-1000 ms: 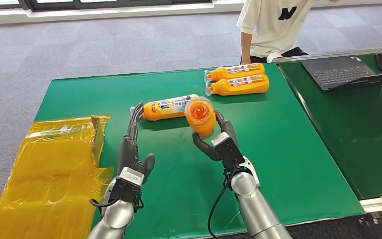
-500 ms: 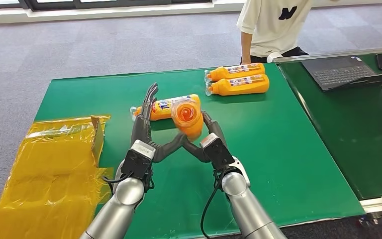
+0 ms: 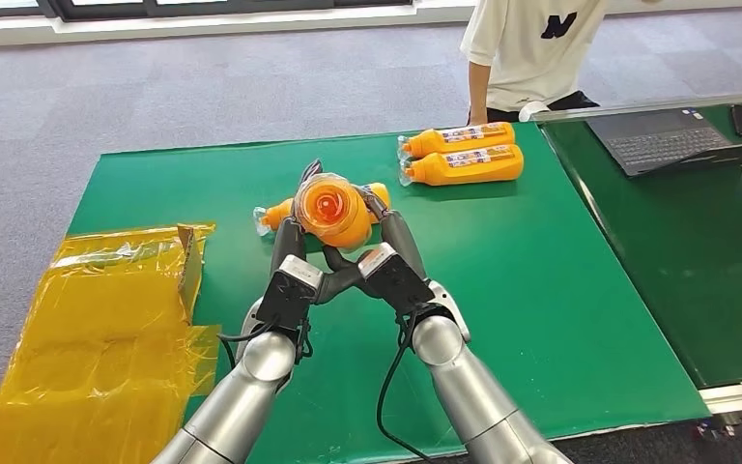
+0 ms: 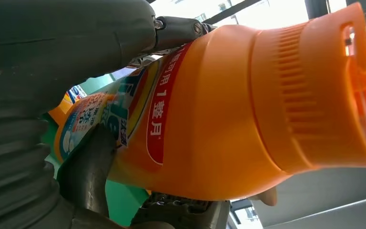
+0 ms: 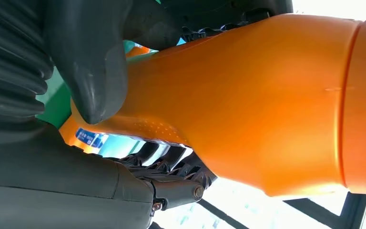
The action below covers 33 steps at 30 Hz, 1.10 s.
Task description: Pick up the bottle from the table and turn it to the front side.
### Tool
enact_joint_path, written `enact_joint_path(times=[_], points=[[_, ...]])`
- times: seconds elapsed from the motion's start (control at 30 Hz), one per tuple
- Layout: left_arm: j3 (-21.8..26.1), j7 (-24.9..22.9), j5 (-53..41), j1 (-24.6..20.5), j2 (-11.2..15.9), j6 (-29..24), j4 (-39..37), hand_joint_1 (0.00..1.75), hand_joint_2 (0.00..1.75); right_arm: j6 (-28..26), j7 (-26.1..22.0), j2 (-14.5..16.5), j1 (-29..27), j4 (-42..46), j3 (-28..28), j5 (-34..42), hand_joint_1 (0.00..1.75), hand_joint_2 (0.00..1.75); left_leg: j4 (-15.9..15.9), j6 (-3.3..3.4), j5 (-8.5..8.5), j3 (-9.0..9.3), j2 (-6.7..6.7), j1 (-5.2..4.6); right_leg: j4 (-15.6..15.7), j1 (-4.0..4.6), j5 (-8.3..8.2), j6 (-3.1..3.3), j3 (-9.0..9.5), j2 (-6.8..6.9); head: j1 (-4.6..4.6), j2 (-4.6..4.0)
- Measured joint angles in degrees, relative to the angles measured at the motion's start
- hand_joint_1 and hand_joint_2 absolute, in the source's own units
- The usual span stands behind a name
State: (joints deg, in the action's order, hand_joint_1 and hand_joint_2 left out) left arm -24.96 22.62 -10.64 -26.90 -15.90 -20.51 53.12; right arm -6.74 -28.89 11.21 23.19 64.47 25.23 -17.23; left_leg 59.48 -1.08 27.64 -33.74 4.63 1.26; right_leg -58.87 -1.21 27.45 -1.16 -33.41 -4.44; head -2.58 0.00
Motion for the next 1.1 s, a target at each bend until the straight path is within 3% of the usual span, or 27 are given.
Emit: enact_joint_path(times=[0.53,0.6,0.67,0.73,1.1], points=[[0.04,0.21,0.75,-0.54,-0.01,0.74,0.86,0.00,1.75,0.49,0.50,0.02,0.57,-0.32,1.59,1.28,1.75,1.75,0.00,0.00,-0.01,-0.01,0.01,0.00,-0.01,0.00,-0.01,0.00,0.00,0.01,0.00,0.00],[0.08,0.10,0.97,-0.39,0.13,0.85,1.67,0.21,1.75,0.51,0.17,0.07,0.60,-0.64,1.96,1.63,1.75,1.75,0.00,0.00,-0.01,-0.01,0.02,0.00,-0.01,0.00,0.00,0.00,0.00,0.01,0.00,0.00],[0.10,0.01,0.98,-0.27,0.28,0.87,2.42,1.07,1.75,0.52,-0.06,0.18,0.60,-0.98,2.20,1.77,1.75,1.75,0.00,0.00,-0.01,-0.01,0.02,0.00,-0.01,0.00,0.00,0.00,-0.01,0.01,0.00,0.00],[0.13,-0.09,0.88,-0.21,0.38,0.85,3.05,1.73,1.75,0.54,-0.17,0.34,0.64,-1.26,2.36,1.88,1.75,1.75,0.00,0.00,-0.01,-0.01,0.02,0.00,-0.01,0.00,0.00,0.00,-0.01,0.01,0.00,0.00],[0.67,-0.31,-1.44,-0.47,0.44,-0.54,4.55,1.75,1.75,0.09,0.00,1.28,1.53,-2.31,2.44,2.30,1.75,1.75,0.00,-0.01,-0.02,-0.01,0.01,0.00,-0.01,0.00,-0.01,0.00,-0.02,0.01,0.00,0.00]])
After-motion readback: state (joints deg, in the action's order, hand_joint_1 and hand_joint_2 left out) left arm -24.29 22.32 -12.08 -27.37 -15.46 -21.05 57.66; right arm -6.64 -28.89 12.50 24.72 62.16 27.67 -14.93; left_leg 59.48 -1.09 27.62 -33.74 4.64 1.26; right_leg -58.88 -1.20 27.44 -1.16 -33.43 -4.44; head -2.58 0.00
